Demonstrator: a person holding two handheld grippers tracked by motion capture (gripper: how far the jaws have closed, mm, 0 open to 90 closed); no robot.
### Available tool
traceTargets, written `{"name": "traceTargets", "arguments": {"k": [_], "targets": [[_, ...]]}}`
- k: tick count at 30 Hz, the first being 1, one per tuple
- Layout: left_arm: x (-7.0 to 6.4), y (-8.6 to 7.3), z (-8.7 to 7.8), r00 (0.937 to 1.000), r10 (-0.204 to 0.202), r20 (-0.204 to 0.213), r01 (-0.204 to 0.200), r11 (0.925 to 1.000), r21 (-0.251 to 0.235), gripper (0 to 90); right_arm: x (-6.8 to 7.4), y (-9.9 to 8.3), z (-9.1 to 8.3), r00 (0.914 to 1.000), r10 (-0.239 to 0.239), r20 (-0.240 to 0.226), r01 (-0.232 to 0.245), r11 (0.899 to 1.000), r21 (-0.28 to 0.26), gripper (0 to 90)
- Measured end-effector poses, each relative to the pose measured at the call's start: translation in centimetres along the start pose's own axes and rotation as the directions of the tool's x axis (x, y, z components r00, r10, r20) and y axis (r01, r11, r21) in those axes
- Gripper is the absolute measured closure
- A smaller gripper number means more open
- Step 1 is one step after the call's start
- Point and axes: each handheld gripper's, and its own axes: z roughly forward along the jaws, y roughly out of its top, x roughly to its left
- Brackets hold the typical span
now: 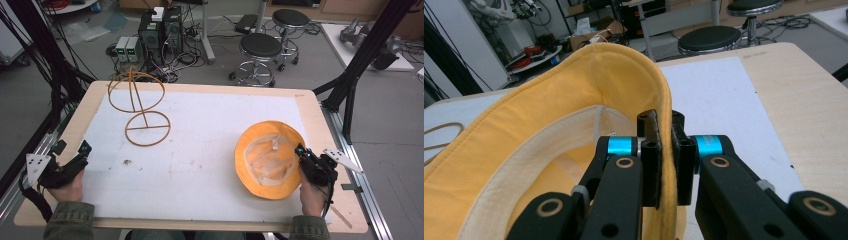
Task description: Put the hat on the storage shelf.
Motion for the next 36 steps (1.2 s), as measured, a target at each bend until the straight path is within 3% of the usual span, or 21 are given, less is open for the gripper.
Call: {"name": "traceTargets", "arguments": {"k": [8,11,14,19,26,28,36], "targets": [[0.0,0.0,0.0,1.0,-0.001,0.001,0.001,1.0,0.0,24.2,0.2,0.1,-0.3,0.9995,-0.022,-0.02,0.021,0.999,-0.045,86.0],[-0.1,0.0,0.0,1.0,-0.004,0.003,0.004,1.0,-0.003,24.3,0.5,0.2,-0.5,0.9979,-0.051,-0.04,0.047,0.994,-0.094,86.1],[-0.2,-0.1,0.0,0.9999,-0.007,0.011,0.007,1.0,-0.001,24.3,0.9,0.4,-0.7,0.9952,-0.092,-0.036,0.085,0.984,-0.154,86.1],[-0.3,-0.1,0.0,0.9998,-0.006,0.017,0.006,1.0,0.0,24.3,1.7,0.8,-1.1,0.9843,-0.175,-0.02,0.165,0.954,-0.249,86.1],[-0.3,-0.1,0.0,0.9999,-0.01,0.012,0.01,1.0,-0.001,24.4,1.9,1.5,-1.7,0.9821,-0.187,-0.022,0.168,0.924,-0.343,86.2],[-0.3,-0.1,-0.1,0.9998,-0.012,0.015,0.012,0.9999,0.0,24.4,2.0,1.7,-1.8,0.983,-0.181,-0.031,0.159,0.923,-0.35,86.1],[-0.4,-0.2,-0.2,0.9997,-0.016,0.018,0.016,0.9999,0.002,24.4,3.3,2.8,-1.6,0.9769,-0.205,-0.059,0.165,0.902,-0.399,86.1]]}}
